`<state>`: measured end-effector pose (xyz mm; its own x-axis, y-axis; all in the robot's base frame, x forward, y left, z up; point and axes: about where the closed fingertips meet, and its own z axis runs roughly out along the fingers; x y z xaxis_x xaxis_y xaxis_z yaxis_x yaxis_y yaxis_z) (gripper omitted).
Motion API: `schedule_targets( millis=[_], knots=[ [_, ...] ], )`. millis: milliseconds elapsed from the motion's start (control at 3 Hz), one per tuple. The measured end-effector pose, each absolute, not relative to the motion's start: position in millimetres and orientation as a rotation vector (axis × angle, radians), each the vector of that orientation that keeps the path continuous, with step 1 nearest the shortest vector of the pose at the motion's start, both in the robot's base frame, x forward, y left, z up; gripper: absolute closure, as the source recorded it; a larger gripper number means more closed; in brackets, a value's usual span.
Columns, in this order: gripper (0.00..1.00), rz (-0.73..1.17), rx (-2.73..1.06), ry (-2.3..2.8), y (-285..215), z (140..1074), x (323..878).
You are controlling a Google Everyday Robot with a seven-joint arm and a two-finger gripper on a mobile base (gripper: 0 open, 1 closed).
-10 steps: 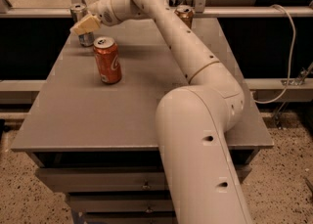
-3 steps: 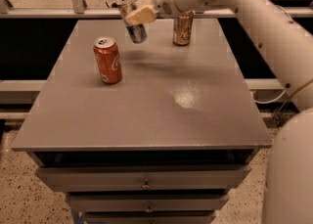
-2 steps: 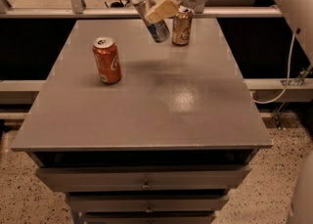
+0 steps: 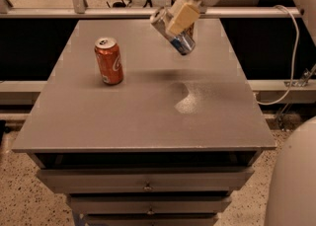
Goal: Knock redbull can over
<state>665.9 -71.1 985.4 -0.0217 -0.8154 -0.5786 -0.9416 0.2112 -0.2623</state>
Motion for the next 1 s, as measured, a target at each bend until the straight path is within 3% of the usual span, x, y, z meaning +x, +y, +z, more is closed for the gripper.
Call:
schedule_targets(
  millis=[667, 1000],
  knots=[
    [1.00, 0.317, -2.039, 2.043, -86, 899, 606],
    [0.85, 0.334, -2.102, 2.043, -73, 880, 601]
  ],
)
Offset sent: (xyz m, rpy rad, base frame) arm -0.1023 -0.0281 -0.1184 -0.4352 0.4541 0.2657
